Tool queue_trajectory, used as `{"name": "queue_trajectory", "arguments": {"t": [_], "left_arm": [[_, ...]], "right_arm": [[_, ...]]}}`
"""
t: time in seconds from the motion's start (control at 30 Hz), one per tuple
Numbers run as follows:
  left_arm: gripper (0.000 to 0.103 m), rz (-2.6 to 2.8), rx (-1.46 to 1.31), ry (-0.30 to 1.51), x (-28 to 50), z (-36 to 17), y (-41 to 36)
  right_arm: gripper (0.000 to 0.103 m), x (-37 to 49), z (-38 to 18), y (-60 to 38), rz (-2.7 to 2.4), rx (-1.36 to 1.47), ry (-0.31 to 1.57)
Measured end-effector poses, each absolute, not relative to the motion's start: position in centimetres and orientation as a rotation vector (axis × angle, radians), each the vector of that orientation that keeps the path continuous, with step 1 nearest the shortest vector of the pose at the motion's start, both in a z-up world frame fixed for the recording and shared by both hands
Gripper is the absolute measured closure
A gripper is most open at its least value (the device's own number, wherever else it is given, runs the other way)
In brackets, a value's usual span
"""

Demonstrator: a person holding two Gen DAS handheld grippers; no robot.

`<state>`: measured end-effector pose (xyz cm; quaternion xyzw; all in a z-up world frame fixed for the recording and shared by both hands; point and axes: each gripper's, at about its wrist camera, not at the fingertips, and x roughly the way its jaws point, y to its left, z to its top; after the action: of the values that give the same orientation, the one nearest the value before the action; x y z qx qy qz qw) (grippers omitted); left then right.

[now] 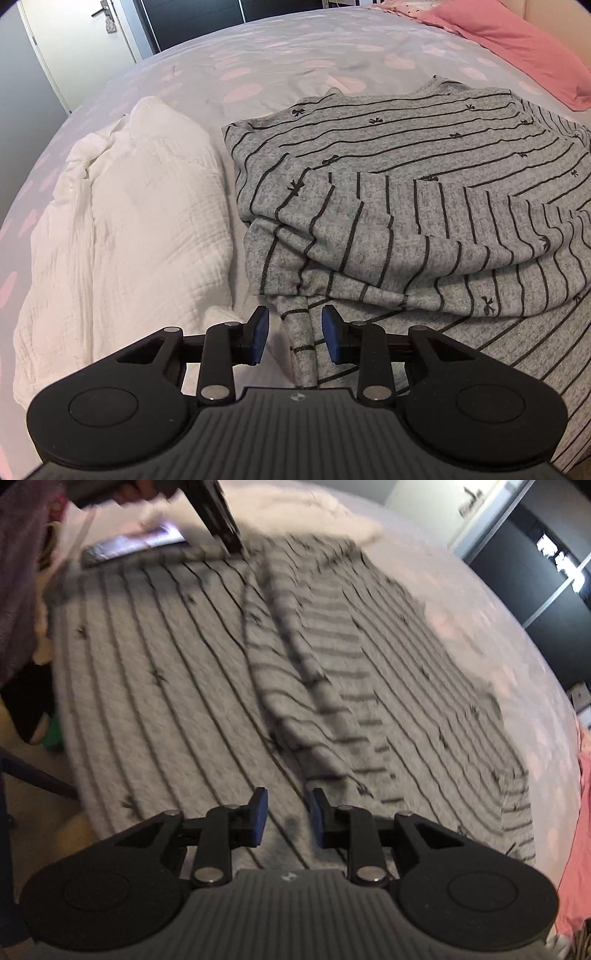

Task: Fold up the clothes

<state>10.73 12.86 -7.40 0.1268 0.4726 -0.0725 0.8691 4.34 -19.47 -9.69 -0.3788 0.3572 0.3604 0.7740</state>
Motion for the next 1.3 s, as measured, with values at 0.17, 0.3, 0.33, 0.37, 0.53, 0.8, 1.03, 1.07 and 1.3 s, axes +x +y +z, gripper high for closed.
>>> {"name": "queue_trajectory", "arguments": {"t": [0.17, 0.3, 0.33, 0.37, 0.53, 0.8, 1.03, 1.07, 1.3], "left_arm": [[0.074, -0.147, 0.249, 0.994, 11.2, -7.5, 13.0], [0.074, -0.136, 0.24, 1.001, 11.4, -7.7, 13.2], [0.074, -0.134, 0.239, 1.003, 11.4, -7.8, 13.3], [0.074, -0.133, 0.238, 1.005, 11.4, -7.8, 13.4], [0.074, -0.121, 0.249, 1.016, 11.4, -8.5, 13.8], [0.074, -0.11, 0.234, 1.015, 11.4, -8.8, 14.4], [0.074, -0.162, 0.325, 0.927, 10.7, -7.7, 12.4], [0.074, -0.18, 0.368, 0.903, 10.5, -7.6, 11.8], [0.074, -0.241, 0.573, 0.869, 10.7, -9.0, 8.9]], "right_arm": [[0.054, 7.3, -10.6, -19.6, 0.734, -0.761, 0.792], [0.057, 8.4, -11.6, -19.6, 0.738, -0.744, 0.829], [0.063, 8.6, -11.6, -19.6, 0.733, -0.735, 0.834], [0.07, 8.8, -11.4, -19.6, 0.713, -0.729, 0.838], [0.094, 9.2, -8.7, -21.5, 0.572, -0.637, 0.8], [0.097, 9.9, -4.3, -25.3, 0.34, -0.468, 0.735], [0.097, 10.1, -4.6, -27.3, 0.266, -0.404, 0.763], [0.096, 10.1, -4.7, -27.1, 0.272, -0.419, 0.759], [0.096, 10.3, -4.2, -27.1, 0.269, -0.42, 0.737]]}}
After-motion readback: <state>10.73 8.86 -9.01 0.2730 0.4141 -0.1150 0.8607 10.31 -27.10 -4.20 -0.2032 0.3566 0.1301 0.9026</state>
